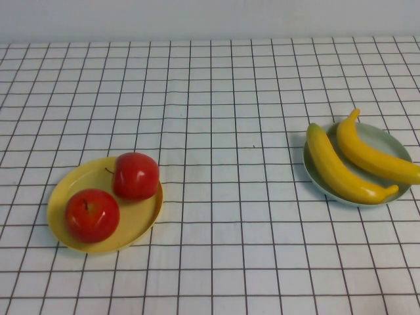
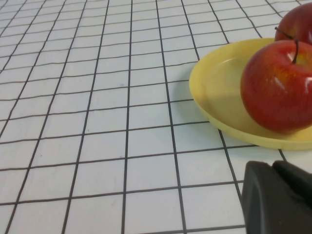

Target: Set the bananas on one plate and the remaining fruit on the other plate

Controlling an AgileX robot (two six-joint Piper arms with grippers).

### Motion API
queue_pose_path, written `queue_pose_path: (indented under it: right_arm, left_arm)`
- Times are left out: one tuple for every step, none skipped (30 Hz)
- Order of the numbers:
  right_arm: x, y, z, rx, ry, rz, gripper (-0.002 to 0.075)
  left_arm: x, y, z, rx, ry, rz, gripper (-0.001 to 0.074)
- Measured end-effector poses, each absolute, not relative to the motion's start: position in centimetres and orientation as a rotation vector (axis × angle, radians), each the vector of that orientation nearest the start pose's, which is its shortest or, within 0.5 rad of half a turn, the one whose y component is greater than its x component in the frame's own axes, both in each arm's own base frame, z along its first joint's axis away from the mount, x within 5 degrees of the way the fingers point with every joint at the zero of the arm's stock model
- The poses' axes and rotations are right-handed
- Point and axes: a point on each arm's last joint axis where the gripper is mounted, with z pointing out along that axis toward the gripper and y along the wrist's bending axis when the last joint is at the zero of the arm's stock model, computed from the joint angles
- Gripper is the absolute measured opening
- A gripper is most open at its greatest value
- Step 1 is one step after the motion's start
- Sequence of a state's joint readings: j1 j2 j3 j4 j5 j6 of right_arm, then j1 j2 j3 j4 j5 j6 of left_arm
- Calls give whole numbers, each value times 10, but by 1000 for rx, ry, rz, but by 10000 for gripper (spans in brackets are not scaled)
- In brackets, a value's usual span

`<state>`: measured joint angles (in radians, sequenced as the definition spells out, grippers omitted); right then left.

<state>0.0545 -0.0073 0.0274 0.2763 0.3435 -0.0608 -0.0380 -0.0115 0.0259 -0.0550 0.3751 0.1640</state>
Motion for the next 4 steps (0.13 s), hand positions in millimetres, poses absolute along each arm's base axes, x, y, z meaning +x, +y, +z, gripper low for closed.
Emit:
queue_pose_path:
  right_arm:
    - [53,11,175,69,1841,263,-15]
    - [53,11,175,69,1841,263,-15]
    - [53,11,175,69,1841,263,-15]
    - [53,11,175,69,1841,263,-15]
  left_arm:
    - [52,-4,171,155,1866,33,-4]
    - [52,-4,171,155,1866,33,-4]
    - [52,-4,171,155,1866,33,-4]
    - [52,-4,171,155,1866,33,-4]
